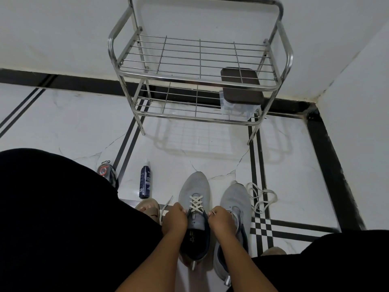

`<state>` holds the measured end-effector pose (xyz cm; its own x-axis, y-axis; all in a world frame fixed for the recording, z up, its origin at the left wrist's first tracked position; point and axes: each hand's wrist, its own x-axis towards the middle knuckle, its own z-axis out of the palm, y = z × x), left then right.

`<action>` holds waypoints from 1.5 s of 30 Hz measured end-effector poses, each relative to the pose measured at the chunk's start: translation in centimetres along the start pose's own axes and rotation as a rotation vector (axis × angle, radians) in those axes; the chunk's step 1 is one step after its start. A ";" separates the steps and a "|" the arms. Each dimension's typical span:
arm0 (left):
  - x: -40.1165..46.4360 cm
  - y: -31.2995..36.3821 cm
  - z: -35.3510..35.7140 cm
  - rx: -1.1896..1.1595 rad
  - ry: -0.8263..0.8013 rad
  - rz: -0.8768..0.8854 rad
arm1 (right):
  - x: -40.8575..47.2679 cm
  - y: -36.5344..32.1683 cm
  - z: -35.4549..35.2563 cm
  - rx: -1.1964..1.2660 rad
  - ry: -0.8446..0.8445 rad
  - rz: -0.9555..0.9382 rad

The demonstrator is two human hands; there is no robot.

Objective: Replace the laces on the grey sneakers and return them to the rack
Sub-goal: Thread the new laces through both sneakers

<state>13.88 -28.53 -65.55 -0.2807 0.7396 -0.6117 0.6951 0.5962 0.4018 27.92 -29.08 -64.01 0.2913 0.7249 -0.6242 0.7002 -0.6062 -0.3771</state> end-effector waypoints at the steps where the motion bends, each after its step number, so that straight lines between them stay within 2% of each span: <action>1: 0.0 0.1 -0.1 -0.028 0.002 -0.012 | -0.1 -0.1 -0.1 0.010 0.011 0.000; 5: -0.4 1.1 -0.9 -0.093 0.074 -0.074 | 0.1 -1.8 -1.9 0.225 0.171 0.000; 8: -0.9 1.3 -1.0 0.067 0.017 -0.032 | 0.2 -3.5 -3.7 0.316 0.276 -0.090; 10: -1.2 0.9 -0.8 0.215 -0.020 0.024 | -0.5 -4.2 -4.2 0.397 0.292 -0.165; 12: -1.6 0.5 -0.7 0.227 -0.007 0.054 | -1.2 -4.2 -3.7 0.414 0.240 -0.198; 16: -1.5 -0.3 -1.0 -0.009 -0.026 0.034 | -2.0 -3.2 -0.7 0.189 0.070 -0.223; 20: -1.7 -0.8 -1.3 -0.170 -0.034 0.006 | -3.1 -2.7 1.2 -0.123 0.069 -0.268; 22: -1.7 -0.7 -1.1 -0.201 -0.034 0.002 | -3.1 -2.7 1.5 -0.199 0.111 -0.277; 27: -1.3 -1.1 -0.9 -0.238 -0.057 0.002 | -3.1 -2.8 2.0 -0.291 0.171 -0.308; 35: -1.1 -1.2 -0.7 -0.241 -0.052 -0.019 | -3.4 -3.3 1.9 -0.247 0.158 -0.263; 40: -1.7 -0.7 -0.8 -0.171 -0.010 0.020 | -3.8 -3.3 2.4 -0.238 0.222 -0.269; 45: -1.9 -0.7 -0.9 -0.154 0.030 0.013 | -4.5 -3.3 1.9 -0.300 0.204 -0.341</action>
<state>13.35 -30.03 -64.05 -0.2934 0.7554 -0.5858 0.5899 0.6253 0.5109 23.09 -30.98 -61.29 0.1135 0.9330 -0.3416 0.9259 -0.2240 -0.3041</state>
